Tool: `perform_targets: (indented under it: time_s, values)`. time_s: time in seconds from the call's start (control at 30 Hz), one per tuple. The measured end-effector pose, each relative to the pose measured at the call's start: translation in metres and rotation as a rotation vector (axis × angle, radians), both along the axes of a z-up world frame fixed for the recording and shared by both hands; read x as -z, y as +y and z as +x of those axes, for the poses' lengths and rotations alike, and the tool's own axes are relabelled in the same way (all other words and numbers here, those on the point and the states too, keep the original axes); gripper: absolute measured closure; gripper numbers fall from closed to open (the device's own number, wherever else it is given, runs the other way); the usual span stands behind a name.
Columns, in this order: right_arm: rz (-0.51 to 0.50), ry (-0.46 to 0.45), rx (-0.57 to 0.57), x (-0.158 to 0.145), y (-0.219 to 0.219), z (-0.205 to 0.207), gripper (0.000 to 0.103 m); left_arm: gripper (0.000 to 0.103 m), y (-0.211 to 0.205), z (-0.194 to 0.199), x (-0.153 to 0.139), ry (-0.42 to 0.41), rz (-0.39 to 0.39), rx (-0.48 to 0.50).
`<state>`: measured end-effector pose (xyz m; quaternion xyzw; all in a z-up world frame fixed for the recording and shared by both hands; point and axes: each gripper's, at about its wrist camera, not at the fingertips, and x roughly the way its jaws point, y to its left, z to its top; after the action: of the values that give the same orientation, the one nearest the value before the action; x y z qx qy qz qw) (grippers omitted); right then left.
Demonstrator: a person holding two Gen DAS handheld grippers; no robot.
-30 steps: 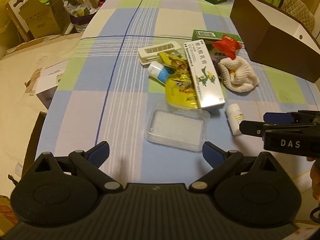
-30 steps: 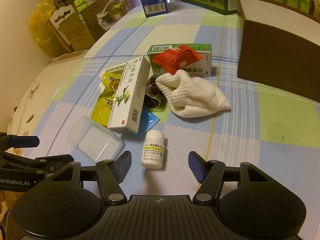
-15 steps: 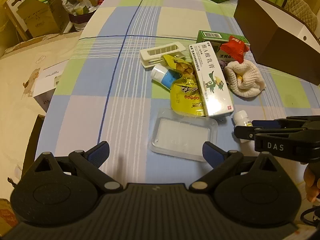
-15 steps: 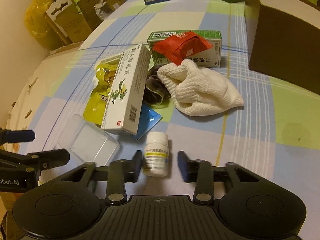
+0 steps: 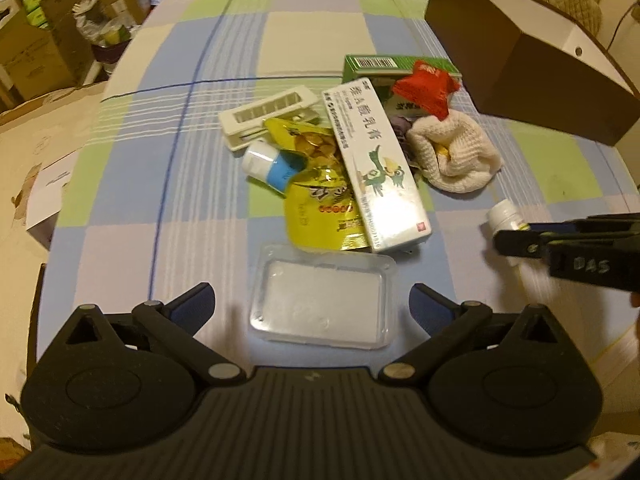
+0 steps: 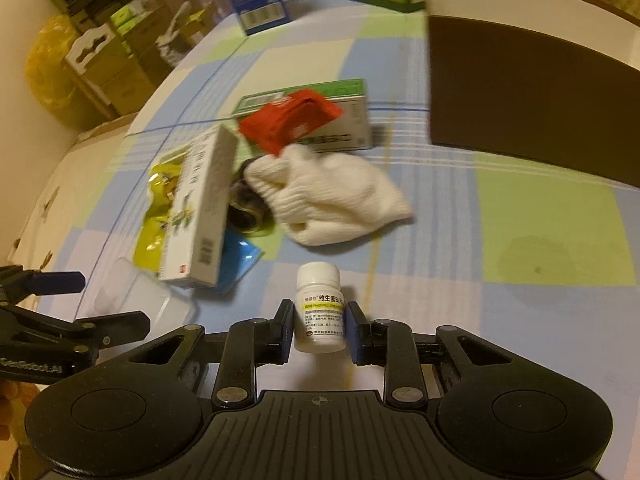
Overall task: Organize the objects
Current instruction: 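Grasp the clear plastic box with the left tool while the right tool grasps the white pill bottle, then carry the plastic box and pill bottle over the brown box with both tools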
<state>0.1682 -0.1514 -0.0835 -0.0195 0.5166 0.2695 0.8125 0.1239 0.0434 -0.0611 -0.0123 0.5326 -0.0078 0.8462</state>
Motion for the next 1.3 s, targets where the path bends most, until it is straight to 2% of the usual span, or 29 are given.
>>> perform_targets:
  time_s: [0.4,0.57,0.8,1.0,1.17,1.3]
  values:
    - [-0.009,0.013,0.068,-0.006,-0.033,0.005,0.079,0.003,-0.006,0.019,0.026,0.050,0.041,0.015]
    - [-0.010,0.015,0.063,-0.008,-0.041,0.009,0.079,0.019,-0.007,0.022,0.031,0.059,0.039,0.009]
    - [0.000,0.017,0.046,-0.012,-0.049,0.017,0.079,0.019,-0.008,0.013,0.027,0.054,0.043,-0.007]
    - [0.017,0.015,0.039,-0.021,-0.064,0.027,0.079,0.019,-0.005,0.001,0.011,0.041,0.047,-0.063]
    - [0.034,0.002,0.032,-0.034,-0.079,0.036,0.079,0.019,-0.012,0.002,-0.020,-0.016,0.046,-0.082]
    - [0.057,-0.022,0.025,-0.048,-0.092,0.042,0.079,0.019,-0.030,0.013,-0.047,-0.075,0.048,-0.061]
